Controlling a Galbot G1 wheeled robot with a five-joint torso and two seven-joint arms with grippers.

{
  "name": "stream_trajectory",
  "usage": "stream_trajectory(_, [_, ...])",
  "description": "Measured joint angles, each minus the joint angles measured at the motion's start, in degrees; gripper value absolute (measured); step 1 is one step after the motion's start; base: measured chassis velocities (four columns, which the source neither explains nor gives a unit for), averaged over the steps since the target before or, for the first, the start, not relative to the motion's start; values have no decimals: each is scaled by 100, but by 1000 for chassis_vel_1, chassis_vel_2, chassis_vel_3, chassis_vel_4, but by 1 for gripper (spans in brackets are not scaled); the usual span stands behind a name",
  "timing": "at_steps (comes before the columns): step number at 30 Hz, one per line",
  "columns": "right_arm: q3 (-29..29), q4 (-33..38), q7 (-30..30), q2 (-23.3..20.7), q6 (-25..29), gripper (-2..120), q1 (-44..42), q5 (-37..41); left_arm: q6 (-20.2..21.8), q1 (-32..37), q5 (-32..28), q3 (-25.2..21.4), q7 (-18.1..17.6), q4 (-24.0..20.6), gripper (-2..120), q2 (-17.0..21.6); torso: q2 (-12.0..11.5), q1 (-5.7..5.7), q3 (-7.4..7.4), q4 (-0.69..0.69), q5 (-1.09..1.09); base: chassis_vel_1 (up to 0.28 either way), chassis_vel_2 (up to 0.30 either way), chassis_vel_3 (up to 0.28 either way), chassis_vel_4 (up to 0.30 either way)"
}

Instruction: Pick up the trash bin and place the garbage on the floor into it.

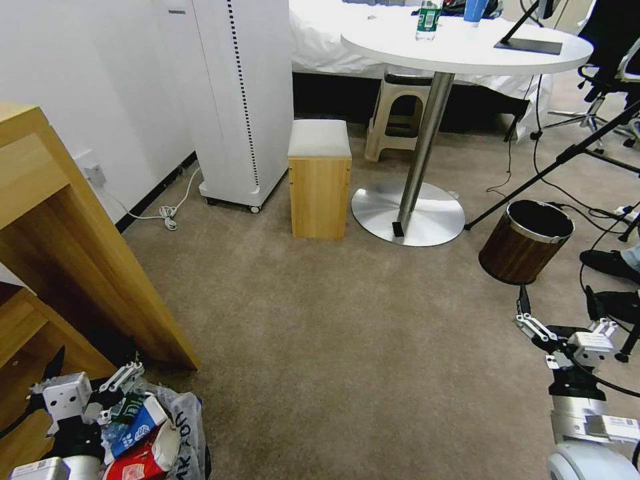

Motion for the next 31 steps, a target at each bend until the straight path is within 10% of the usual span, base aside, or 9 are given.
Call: stream_trajectory(31, [0, 0, 0, 0, 0, 100, 0, 0, -1, -1, 0, 0, 0, 0, 100, 1, 0, 1, 0, -1, 0, 22, -45, -21, 49])
